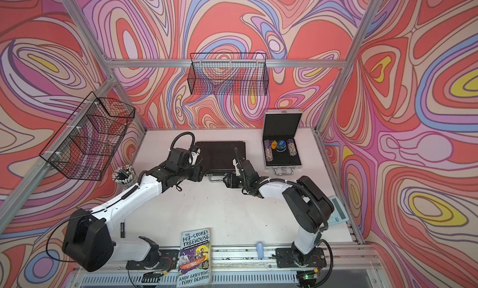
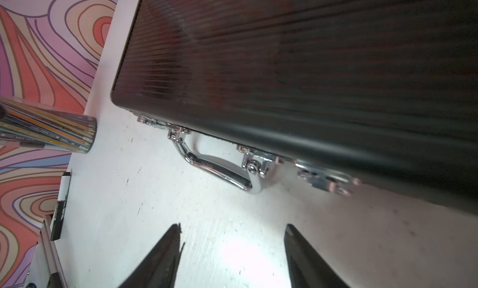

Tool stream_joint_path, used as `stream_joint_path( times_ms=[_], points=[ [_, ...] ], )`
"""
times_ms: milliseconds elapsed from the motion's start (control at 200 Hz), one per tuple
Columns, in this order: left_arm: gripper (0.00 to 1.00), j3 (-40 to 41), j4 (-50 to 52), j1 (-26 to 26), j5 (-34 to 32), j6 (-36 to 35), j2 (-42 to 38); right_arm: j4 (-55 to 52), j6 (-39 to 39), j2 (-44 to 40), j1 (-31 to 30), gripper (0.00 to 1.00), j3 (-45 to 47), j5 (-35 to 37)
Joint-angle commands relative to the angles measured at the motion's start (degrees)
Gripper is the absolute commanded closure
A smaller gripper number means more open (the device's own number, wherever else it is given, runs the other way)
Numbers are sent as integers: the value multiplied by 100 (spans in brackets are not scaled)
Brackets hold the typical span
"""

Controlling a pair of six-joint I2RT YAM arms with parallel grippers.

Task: Open the poker set cases
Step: Adjust the poker set case at the center of the board, then pick up the poker set case from the center of the board.

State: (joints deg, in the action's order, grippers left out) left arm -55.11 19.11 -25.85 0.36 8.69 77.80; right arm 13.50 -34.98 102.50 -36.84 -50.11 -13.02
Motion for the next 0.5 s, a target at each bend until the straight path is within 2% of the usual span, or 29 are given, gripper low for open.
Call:
stream_joint_path(
  times_ms=[0,235,396,496],
  points=[
    [27,257,-353,-16,57,234,65,806,-444,278,-25,34,67,49],
    [28,421,-801,-21,78,323,253,1119,-533,774,-34,33,-25,154],
    [28,500,-1024,-15,164,230,389,1682,-930,1072,-34,33,-72,-81],
    [29,456,-1112,-18,445,340,707,2012,-1227,1175,-28,35,-86,-256]
  ],
)
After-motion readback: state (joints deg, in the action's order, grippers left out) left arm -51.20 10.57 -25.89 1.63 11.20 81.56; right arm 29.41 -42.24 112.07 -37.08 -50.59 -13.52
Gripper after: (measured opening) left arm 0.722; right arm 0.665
